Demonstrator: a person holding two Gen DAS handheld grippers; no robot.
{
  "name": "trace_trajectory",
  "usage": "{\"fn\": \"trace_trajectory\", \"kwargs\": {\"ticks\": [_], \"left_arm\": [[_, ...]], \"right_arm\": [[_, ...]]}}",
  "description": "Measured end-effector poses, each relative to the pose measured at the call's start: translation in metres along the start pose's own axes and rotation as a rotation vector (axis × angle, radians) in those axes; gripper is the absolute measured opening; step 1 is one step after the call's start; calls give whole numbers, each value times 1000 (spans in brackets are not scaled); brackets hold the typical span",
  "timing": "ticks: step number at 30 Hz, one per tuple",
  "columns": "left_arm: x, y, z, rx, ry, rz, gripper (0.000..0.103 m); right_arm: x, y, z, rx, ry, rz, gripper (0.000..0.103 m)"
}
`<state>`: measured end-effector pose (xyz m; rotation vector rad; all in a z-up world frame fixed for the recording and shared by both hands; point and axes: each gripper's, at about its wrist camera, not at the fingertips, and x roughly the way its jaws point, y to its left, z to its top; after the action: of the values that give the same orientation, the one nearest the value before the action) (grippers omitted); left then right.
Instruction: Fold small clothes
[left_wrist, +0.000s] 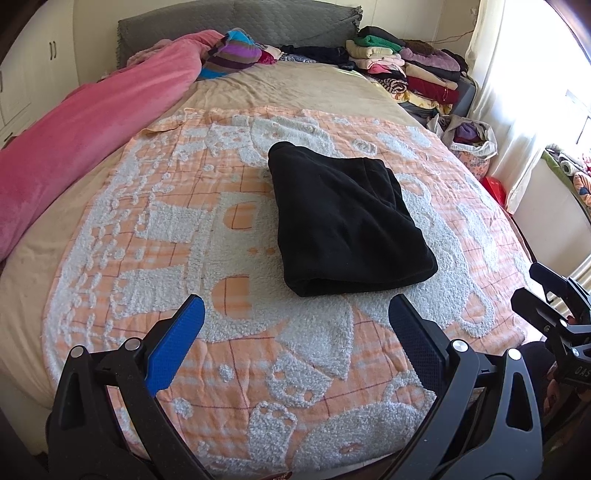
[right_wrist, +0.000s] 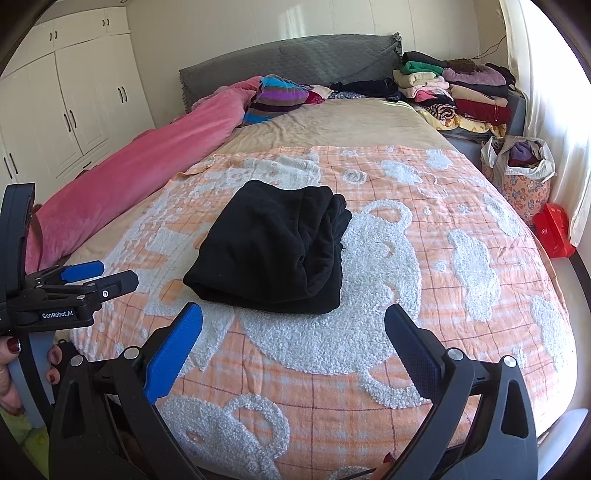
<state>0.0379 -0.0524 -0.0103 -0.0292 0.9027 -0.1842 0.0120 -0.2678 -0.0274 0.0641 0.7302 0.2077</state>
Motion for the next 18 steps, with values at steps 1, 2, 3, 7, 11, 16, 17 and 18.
{"fn": "trace_trajectory", "kwargs": {"ticks": [1,2,3,7,11,16,17,18], "left_arm": [[-1,0,0,0,-1,2,93],[-1,0,-1,3,-2,4,93],[-2,0,-1,5,-4,9,93],[-2,0,-1,10,-7,16,93],[-3,0,-1,9,-8,20,94],[-3,-2,-1,13,-10,19,94],[-3,-2,-1,13,-11,21,94],[-4,-2,-1,14,-10,21,93]], "right_arm": [[0,0,0,-1,-1,1,99],[0,0,0,0,0,1,99],[0,0,0,0,2,-1,99],[0,0,0,-2,1,-3,99],[0,0,0,-2,2,-6,99],[-1,0,1,-2,-1,-7,99],[-1,0,1,-2,-3,-7,99],[-2,0,1,-1,-3,-9,99]]}}
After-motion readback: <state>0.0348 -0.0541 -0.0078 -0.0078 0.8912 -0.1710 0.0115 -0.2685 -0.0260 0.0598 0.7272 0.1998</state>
